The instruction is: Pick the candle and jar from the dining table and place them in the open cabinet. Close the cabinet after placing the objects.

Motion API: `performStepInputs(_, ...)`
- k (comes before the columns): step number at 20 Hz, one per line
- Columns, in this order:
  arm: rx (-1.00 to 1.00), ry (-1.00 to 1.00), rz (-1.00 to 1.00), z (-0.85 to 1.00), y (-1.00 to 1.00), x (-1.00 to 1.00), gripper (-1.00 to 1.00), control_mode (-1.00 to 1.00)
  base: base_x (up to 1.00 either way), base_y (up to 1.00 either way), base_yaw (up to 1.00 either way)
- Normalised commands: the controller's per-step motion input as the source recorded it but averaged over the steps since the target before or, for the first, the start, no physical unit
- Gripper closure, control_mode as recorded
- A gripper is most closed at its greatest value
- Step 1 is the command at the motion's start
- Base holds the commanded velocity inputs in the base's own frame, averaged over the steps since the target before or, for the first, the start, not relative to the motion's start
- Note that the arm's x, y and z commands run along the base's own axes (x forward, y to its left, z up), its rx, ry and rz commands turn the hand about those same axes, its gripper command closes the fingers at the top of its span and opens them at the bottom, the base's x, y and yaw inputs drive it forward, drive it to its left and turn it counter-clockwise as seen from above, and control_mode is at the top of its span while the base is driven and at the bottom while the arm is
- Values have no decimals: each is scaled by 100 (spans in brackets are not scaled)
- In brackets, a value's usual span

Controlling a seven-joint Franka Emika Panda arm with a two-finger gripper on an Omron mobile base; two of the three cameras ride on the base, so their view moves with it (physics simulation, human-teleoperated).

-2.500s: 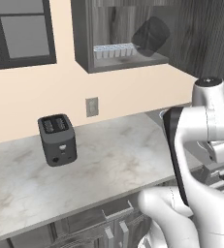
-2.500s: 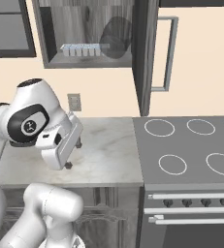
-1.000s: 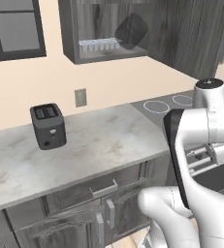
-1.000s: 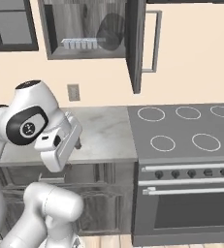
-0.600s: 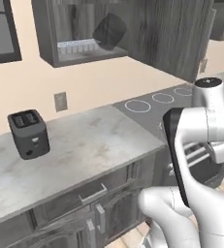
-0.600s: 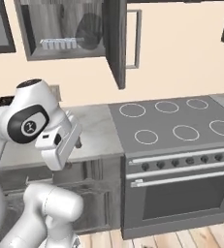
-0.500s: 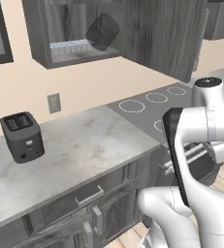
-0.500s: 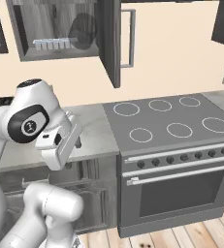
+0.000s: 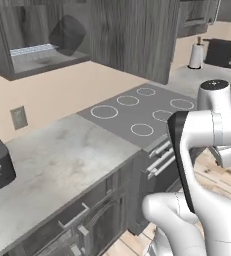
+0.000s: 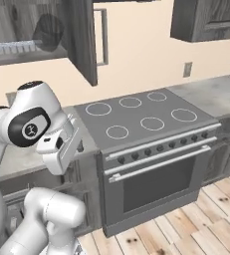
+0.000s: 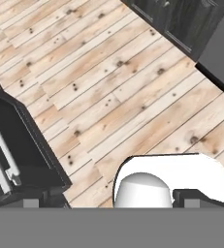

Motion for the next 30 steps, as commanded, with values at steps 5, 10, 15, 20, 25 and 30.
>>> performStepInputs(5, 0, 0, 0, 0, 0, 0, -100, 100, -18, 0, -37)
performStepInputs(10, 0, 0, 0, 0, 0, 0, -100, 100, -22, 0, -37)
performStepInputs(15, 0, 0, 0, 0, 0, 0, -100, 100, -20, 0, -36)
performStepInputs(20, 0, 0, 0, 0, 0, 0, -100, 100, -12, 0, -36)
performStepInputs(25, 0, 0, 0, 0, 0, 0, -100, 100, -2, 0, -39)
performStepInputs(30, 0, 0, 0, 0, 0, 0, -100, 100, 0, 0, -41)
